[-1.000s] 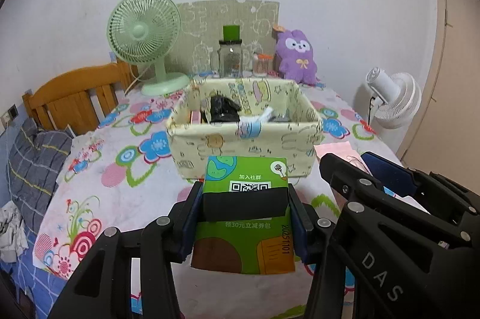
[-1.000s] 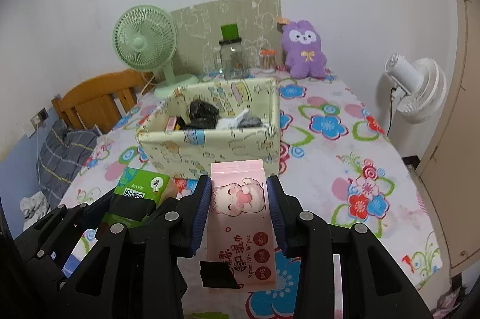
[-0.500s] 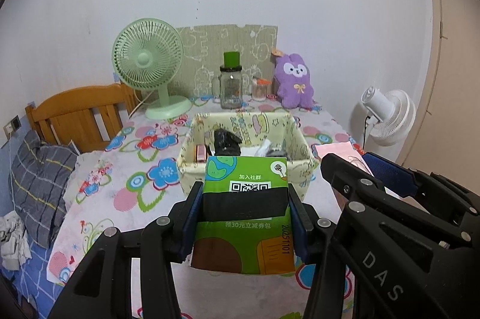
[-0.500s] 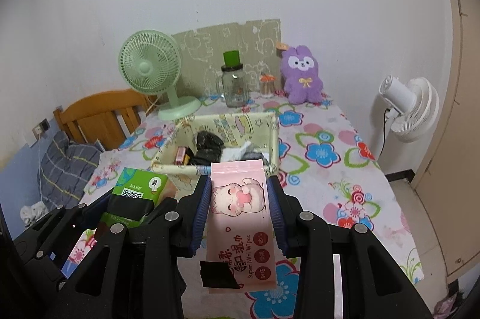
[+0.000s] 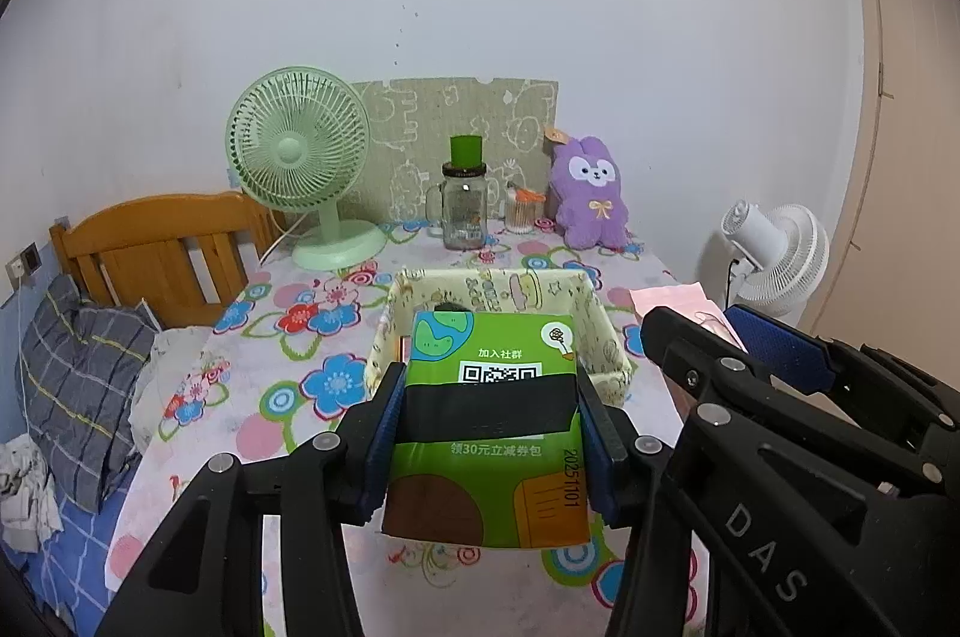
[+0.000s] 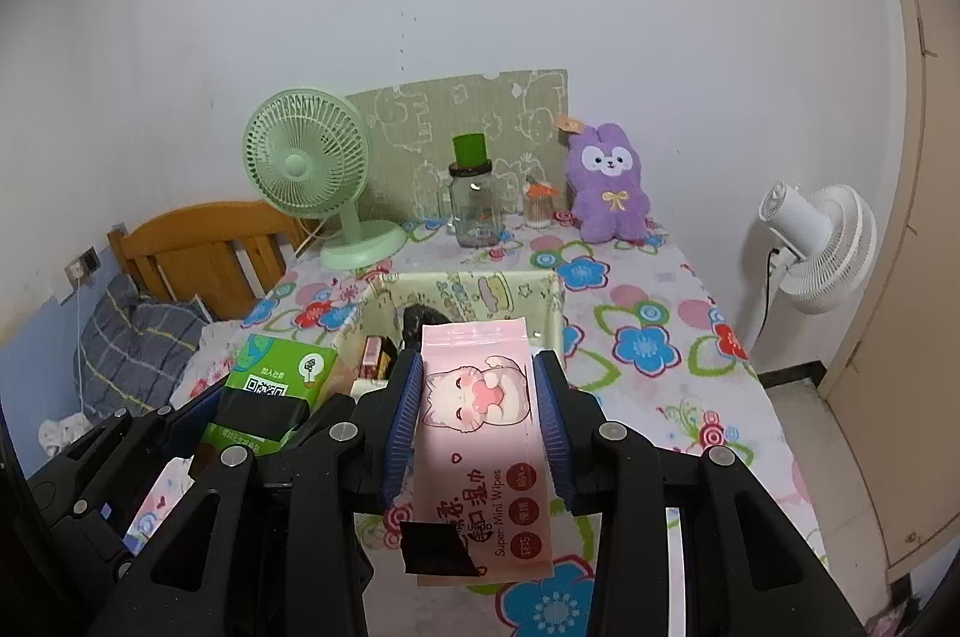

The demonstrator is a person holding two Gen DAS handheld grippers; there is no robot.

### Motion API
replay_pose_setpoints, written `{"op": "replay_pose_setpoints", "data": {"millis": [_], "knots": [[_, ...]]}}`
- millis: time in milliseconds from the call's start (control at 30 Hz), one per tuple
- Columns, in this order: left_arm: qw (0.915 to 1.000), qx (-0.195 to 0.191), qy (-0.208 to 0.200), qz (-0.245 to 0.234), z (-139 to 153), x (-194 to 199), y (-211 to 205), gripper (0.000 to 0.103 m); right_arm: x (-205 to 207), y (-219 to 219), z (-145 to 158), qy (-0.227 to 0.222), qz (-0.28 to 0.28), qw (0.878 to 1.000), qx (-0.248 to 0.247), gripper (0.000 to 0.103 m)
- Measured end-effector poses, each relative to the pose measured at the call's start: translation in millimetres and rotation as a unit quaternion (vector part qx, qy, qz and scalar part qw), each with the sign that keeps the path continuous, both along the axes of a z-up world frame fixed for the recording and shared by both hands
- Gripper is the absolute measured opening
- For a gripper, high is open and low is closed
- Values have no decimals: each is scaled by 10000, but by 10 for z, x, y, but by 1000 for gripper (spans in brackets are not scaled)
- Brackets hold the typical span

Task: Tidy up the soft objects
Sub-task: 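Lift and carry the green box and pink pack over the basket with both tools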

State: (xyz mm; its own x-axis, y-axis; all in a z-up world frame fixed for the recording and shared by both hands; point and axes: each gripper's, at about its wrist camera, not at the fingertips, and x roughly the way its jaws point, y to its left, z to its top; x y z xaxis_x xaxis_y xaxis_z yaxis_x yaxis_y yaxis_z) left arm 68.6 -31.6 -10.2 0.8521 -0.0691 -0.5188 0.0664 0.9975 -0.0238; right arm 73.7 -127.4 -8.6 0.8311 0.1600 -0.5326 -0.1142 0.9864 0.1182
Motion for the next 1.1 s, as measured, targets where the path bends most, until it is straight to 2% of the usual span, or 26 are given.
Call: {"op": "replay_pose_setpoints", "data": {"millis": [600, 1100], "knots": [[9999, -106, -27, 22, 20, 494, -12, 53, 502, -9, 58, -62, 90, 9999, -47, 41], [9998, -109, 93, 133, -58, 970, 24, 53, 974, 38, -40, 34, 138, 9999, 10, 41]]}}
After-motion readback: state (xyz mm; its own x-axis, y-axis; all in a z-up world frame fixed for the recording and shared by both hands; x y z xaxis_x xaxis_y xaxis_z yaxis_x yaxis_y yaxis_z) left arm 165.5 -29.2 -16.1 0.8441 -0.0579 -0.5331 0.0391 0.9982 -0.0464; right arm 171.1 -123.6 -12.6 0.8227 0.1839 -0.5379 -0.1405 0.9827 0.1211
